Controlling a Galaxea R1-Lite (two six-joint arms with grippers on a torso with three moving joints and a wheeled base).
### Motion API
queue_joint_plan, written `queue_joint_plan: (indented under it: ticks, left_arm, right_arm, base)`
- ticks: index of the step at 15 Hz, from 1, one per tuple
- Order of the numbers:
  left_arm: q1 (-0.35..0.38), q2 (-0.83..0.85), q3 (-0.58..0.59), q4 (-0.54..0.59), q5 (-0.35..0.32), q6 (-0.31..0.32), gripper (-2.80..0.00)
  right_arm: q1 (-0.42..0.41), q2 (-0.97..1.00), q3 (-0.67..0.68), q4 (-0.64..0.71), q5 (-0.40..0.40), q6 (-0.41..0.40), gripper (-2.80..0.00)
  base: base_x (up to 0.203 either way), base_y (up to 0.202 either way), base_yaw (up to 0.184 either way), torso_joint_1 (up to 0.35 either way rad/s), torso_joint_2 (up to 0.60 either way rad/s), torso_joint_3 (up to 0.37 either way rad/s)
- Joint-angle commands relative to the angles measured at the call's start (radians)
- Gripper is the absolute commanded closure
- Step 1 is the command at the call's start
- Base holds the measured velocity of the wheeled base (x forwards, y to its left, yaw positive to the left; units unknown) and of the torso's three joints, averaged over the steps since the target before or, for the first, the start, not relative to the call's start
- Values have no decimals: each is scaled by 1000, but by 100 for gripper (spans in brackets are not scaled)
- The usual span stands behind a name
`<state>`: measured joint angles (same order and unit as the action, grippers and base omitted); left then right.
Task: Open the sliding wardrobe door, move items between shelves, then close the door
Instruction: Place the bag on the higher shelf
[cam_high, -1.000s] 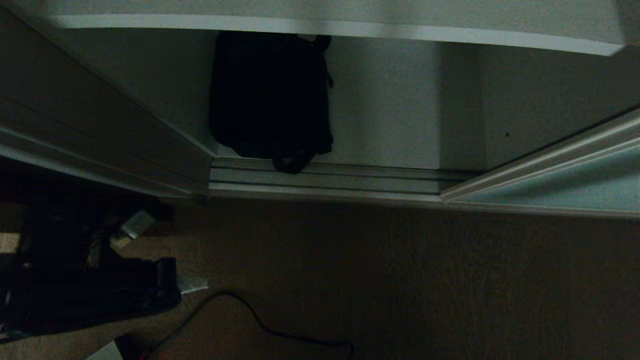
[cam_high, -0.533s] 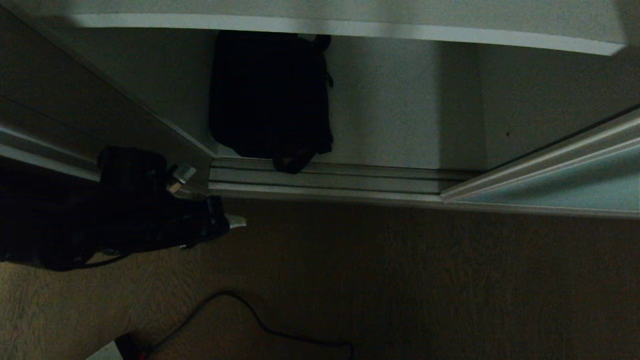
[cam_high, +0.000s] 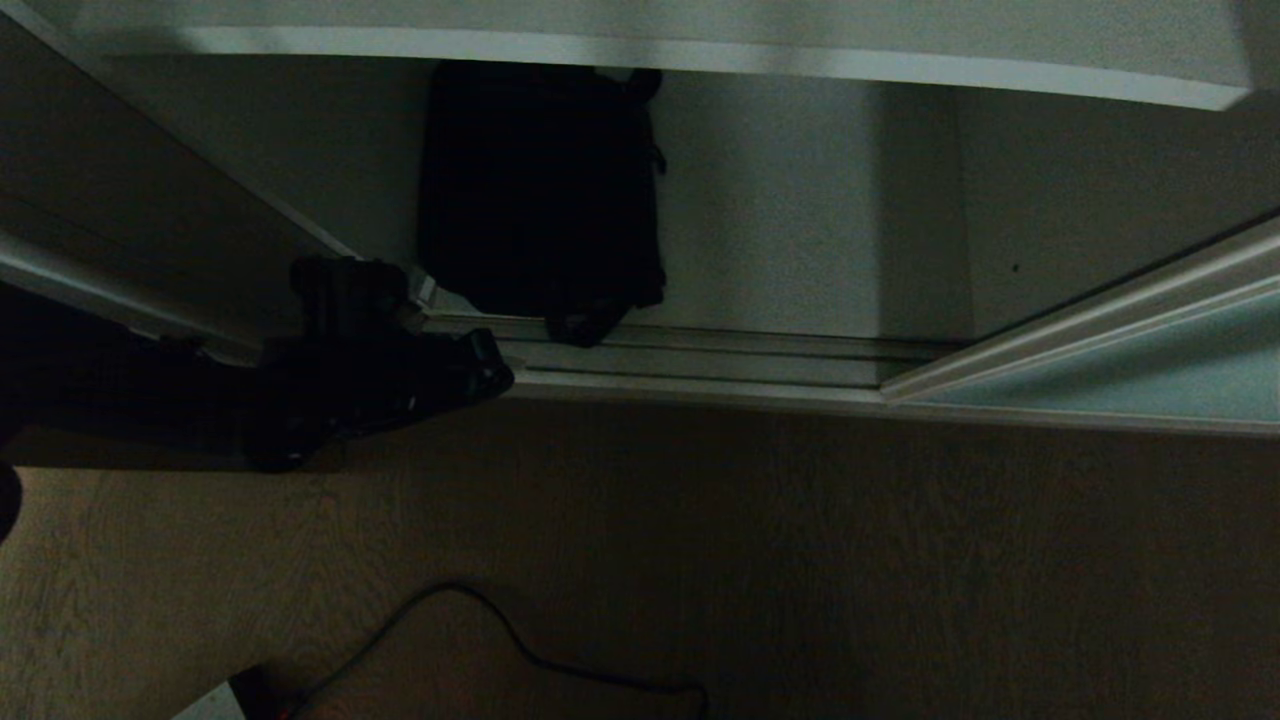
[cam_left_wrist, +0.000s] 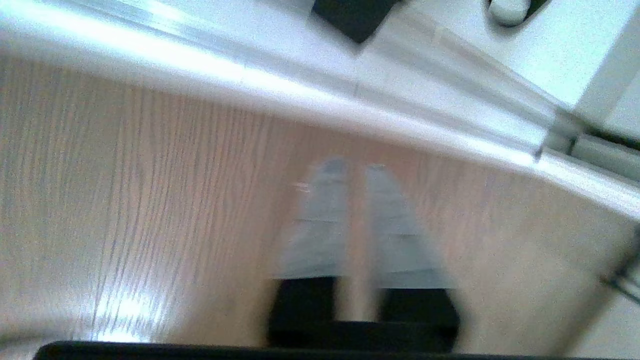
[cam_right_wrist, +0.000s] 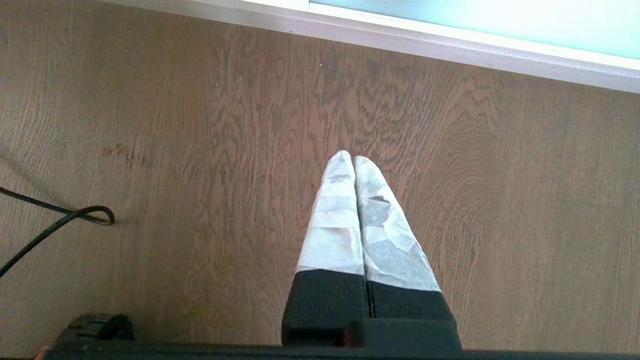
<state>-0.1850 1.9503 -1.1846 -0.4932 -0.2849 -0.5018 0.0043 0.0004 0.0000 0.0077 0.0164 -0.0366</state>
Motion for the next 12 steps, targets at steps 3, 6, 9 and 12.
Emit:
queue_joint_plan:
  ticks: [3, 6, 9, 12]
  left_arm:
    - [-28, 101, -81, -101, 24, 3, -280]
    - [-30, 160, -178, -203, 87, 6, -280]
    - [-30, 229, -230, -322, 158, 45, -280]
    - [-30, 292, -277, -363, 211, 135, -280]
  right_arm:
    - [0, -2, 2, 0, 0, 0, 0]
    - [0, -2, 0, 0, 0, 0, 0]
    - [0, -2, 0, 0, 0, 0, 0]
    - [0, -2, 2, 0, 0, 0, 0]
  base:
    - [0, 0, 0, 0, 0, 0]
    - [0, 0, 0, 0, 0, 0]
    - [0, 0, 0, 0, 0, 0]
    - [0, 0, 0, 0, 0, 0]
